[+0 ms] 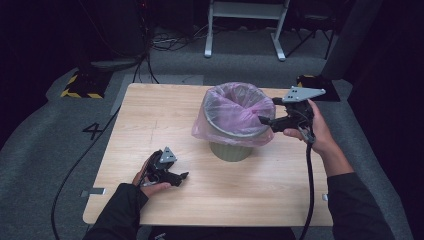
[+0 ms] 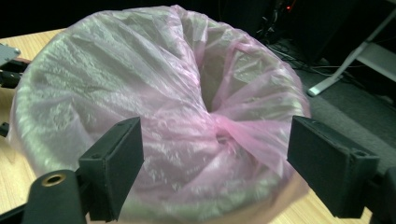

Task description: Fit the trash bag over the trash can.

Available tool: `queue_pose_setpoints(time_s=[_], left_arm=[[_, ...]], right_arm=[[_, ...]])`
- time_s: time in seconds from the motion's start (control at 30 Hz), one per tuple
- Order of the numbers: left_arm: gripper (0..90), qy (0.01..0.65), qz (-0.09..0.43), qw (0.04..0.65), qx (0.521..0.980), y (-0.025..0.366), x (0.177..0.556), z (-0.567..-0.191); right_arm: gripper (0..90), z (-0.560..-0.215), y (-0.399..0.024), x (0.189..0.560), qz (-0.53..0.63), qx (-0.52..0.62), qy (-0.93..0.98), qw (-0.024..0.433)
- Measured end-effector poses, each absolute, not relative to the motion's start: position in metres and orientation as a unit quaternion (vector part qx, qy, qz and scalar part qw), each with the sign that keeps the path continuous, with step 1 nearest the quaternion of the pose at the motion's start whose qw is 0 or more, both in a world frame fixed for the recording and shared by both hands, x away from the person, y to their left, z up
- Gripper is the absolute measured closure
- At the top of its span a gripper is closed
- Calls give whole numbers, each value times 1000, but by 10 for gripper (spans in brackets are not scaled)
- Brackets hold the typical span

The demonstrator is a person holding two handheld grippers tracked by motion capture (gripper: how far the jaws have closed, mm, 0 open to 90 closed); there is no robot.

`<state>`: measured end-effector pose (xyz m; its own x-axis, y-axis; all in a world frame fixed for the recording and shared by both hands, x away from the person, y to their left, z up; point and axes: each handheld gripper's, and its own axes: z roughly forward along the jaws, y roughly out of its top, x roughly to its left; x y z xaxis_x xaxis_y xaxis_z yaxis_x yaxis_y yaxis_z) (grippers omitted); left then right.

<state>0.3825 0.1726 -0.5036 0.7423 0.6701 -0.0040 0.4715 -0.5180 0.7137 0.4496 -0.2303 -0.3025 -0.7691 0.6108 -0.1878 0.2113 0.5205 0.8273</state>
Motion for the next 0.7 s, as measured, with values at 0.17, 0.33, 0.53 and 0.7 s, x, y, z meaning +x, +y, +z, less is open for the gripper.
queue_pose_setpoints(time_s=[0.17, 0.33, 0.53, 0.7], left_arm=[[154, 332, 137, 362, 860, 173, 382, -504], [154, 332, 137, 362, 860, 173, 382, -504], [155, 332, 137, 362, 860, 173, 382, -504], [155, 333, 138, 362, 860, 173, 382, -504]], right_arm=[[189, -303, -236, 438, 419, 236, 842, 243], [189, -304, -244, 429, 414, 237, 843, 250], [189, -308, -251, 420, 401, 235, 848, 255], [188, -313, -255, 414, 390, 234, 852, 258]])
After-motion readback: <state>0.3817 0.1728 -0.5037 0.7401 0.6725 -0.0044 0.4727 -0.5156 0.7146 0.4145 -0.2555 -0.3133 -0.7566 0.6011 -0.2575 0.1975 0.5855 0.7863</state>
